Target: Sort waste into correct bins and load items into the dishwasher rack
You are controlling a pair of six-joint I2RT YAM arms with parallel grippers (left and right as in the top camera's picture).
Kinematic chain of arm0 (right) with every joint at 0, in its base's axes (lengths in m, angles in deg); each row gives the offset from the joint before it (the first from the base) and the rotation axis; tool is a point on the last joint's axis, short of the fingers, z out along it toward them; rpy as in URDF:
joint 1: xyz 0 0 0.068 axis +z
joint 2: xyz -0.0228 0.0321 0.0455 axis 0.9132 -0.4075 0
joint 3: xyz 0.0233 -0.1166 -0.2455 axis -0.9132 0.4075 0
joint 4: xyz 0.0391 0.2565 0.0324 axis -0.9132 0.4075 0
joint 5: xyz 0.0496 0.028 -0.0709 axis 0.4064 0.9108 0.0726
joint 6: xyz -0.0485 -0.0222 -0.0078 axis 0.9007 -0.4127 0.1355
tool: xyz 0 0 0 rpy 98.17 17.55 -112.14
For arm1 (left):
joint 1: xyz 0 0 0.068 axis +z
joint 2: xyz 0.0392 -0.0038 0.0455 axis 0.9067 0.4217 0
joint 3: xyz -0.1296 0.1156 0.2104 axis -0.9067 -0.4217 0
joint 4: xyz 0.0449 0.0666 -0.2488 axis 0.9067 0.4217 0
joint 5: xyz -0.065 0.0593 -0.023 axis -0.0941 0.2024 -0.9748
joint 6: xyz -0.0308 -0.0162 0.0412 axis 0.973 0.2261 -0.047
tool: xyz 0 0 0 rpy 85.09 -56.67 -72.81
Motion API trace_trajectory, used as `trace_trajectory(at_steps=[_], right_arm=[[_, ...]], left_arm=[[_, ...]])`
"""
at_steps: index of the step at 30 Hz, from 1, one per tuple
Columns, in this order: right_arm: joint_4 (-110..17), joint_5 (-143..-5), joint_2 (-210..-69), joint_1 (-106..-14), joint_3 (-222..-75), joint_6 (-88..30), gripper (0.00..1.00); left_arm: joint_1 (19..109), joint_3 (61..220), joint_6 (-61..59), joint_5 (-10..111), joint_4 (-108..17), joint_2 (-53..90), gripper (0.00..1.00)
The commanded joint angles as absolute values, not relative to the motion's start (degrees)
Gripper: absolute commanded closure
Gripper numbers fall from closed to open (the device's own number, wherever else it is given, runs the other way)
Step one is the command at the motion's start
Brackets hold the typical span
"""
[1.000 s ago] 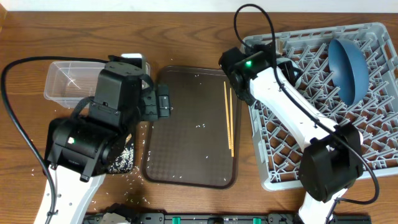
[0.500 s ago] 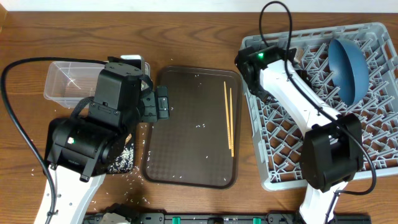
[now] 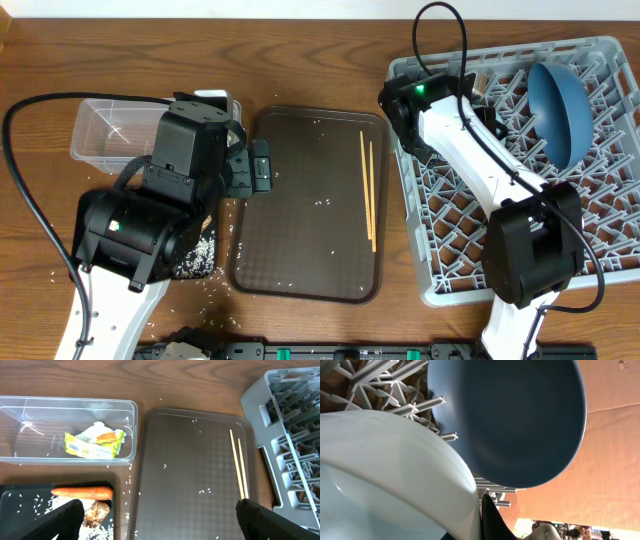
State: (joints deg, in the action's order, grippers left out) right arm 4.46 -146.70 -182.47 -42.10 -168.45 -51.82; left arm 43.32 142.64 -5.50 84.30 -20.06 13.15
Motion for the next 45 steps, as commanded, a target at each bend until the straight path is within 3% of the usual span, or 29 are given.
trace_trajectory(at_steps=[1,14,15,18,21,24,35,45], right_arm=[[5.0,-147.9,-184.2,-40.3,-168.5,-51.6,0.99],[7.5,-147.9,-187.5,-36.2,-168.5,-51.6,0.96],[8.1,-147.9,-187.5,-36.0,-168.5,-51.6,0.93],[9.5,-147.9,-187.5,-35.0,-168.5,-51.6,0.68],[11.2,-147.9,-187.5,-33.7,-168.5,-51.6,0.53],[12.0,-147.9,-187.5,-31.8,-168.5,-51.6,0.44],[13.1,-147.1,-187.2,-23.6,-168.6,-52.6,0.31],[11.6,-145.1,-187.1,-20.9,-174.4,-53.7,0.25]], left_arm=[[43.6,143.4,-6.0,85.3,-19.9,13.0,0.02],[43.6,143.4,-6.0,85.4,-19.9,13.0,0.02],[43.6,143.4,-6.0,85.4,-19.8,13.0,0.02],[43.6,143.4,-6.0,85.4,-19.7,13.0,0.02],[43.6,143.4,-6.0,85.4,-19.7,13.0,0.02],[43.6,143.4,-6.0,85.4,-19.7,13.0,0.02],[43.6,143.4,-6.0,85.4,-19.7,13.0,0.02],[43.6,143.4,-6.0,85.4,-19.5,13.1,0.02]])
